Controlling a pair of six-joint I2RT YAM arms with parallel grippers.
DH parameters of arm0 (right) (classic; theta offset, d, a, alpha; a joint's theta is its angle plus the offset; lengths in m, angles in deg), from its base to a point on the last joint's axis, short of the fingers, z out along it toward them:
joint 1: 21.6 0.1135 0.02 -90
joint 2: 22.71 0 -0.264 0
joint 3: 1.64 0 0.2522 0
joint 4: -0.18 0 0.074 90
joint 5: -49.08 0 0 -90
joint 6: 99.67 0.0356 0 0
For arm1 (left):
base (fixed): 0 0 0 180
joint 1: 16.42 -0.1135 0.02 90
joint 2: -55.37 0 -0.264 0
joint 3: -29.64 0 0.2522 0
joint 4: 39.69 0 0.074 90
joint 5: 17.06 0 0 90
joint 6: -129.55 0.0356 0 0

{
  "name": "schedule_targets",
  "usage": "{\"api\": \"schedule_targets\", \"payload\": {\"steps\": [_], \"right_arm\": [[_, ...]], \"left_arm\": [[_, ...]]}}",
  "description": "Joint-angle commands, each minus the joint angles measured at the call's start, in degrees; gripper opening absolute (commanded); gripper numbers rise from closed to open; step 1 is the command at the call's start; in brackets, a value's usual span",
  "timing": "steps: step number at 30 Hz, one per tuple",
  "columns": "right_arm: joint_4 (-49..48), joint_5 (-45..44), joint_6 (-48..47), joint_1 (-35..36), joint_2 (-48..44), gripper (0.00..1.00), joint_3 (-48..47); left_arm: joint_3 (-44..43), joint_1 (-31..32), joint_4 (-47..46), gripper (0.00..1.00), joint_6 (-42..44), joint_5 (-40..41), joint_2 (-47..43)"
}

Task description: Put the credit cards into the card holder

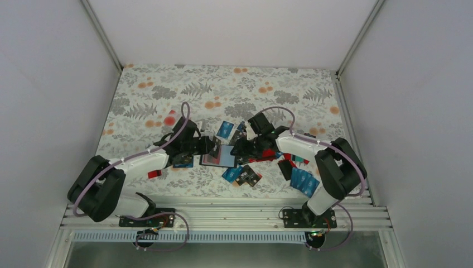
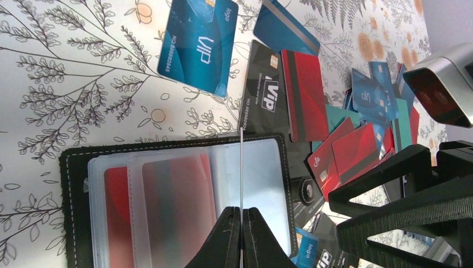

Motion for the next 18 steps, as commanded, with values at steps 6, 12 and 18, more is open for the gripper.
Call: {"api": "schedule_targets", "payload": {"steps": [6, 12, 18], "right_arm": [[-2.9, -3.3, 0.1, 0.5, 2.7, 0.43, 2.6], [-3.7, -4.5, 0.1, 0.5, 5.1, 0.36, 3.9], [-4.6, -4.6, 0.4, 0.6, 5.9, 0.31, 5.2]], "left_arm": [[3.9, -0.4, -12.3, 0.02, -1.6, -1.8, 4.2], [5.8, -0.3, -15.7, 0.02, -2.0, -1.2, 5.3], [7.9, -0.2, -19.4, 0.02, -2.7, -1.6, 6.8]]}}
